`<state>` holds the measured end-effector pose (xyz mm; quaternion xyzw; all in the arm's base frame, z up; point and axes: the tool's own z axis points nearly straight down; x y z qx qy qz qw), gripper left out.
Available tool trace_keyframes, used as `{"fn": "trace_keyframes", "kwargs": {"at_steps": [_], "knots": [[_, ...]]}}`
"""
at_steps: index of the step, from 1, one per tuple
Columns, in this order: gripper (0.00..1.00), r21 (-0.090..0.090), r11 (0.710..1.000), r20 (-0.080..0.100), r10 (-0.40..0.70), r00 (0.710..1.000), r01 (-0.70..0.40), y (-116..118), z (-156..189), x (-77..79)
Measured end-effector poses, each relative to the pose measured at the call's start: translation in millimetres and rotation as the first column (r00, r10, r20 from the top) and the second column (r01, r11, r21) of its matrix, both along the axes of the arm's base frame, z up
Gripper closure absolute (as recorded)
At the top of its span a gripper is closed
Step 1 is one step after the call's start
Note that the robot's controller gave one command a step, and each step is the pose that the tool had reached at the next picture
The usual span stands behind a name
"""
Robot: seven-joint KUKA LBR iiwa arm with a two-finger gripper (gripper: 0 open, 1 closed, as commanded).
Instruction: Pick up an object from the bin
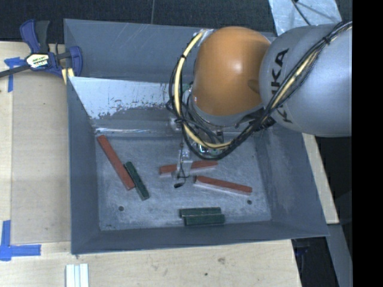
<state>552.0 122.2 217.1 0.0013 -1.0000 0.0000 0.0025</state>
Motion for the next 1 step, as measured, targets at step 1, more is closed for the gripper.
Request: {"fn": "trace_keyframes", "kwargs": {"at_steps": [1], "knots": [[0.0,0.0,0.965,0.002,0.262,0.965,-0.262,-34.8,-115.0,28.7]]}}
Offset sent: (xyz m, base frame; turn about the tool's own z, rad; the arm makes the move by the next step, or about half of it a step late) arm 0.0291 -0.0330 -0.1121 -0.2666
